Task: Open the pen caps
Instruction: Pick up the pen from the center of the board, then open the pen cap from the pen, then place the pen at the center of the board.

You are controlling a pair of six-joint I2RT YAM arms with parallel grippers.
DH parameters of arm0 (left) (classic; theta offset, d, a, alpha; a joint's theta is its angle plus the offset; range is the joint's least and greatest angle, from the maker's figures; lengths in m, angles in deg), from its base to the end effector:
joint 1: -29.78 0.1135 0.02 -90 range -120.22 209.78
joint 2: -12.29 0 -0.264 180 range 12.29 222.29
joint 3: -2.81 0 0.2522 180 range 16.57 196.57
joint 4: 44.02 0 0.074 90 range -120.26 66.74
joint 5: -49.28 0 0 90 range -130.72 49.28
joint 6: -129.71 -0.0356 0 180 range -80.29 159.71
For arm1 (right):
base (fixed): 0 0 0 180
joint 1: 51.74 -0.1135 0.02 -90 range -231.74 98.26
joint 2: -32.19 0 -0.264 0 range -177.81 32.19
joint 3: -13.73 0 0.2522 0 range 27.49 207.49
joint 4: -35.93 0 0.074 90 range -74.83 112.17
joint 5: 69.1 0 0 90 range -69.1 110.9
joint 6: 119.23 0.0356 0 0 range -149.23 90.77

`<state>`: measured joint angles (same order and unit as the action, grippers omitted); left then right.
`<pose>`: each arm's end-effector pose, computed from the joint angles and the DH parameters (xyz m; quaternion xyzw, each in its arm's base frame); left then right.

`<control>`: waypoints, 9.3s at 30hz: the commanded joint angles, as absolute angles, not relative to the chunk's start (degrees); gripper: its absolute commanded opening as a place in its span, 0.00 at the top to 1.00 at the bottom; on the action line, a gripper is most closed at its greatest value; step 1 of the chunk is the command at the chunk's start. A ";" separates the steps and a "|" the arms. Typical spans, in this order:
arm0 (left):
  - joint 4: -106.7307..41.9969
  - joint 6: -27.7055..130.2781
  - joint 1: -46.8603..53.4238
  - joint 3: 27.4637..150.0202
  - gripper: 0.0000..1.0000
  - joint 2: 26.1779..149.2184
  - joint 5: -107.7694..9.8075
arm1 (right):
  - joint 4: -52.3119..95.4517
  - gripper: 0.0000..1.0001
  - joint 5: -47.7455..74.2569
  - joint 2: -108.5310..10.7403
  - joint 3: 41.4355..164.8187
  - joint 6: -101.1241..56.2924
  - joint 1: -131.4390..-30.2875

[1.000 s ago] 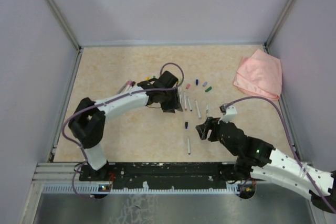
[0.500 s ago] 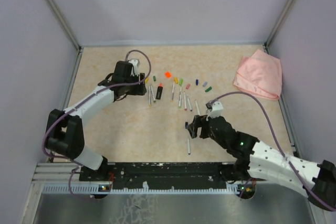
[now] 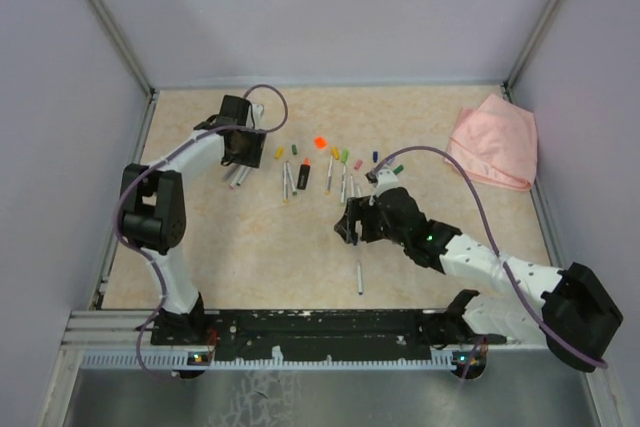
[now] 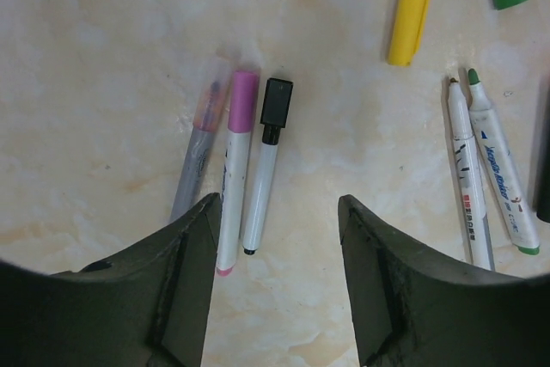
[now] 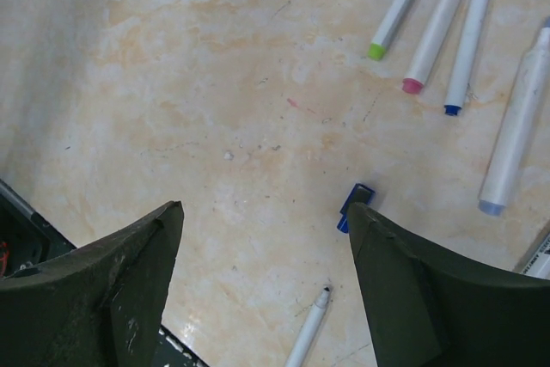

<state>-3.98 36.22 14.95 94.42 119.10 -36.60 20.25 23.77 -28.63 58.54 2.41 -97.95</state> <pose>0.3894 -0.1005 0.2101 0.1412 0.9433 0.0046 0.3004 0.1583 0.1626 0.2169 -0.0986 0.8675 0.2890 0.3926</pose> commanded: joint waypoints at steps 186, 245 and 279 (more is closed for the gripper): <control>-68.42 96.75 11.94 73.96 1.00 86.48 -97.91 | 38.55 0.92 -5.73 -39.93 84.83 3.49 -97.69; -74.66 98.30 21.68 87.18 1.00 100.55 -82.89 | 35.16 1.00 0.25 -33.19 74.80 10.22 -97.72; -32.45 70.36 21.63 64.70 1.00 85.85 -90.11 | -11.98 1.00 25.89 -50.34 79.80 28.82 -115.89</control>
<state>-35.34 71.78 21.99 63.38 85.79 -86.83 -12.16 23.27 -50.36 80.90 27.15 -114.98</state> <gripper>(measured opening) 0.169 0.050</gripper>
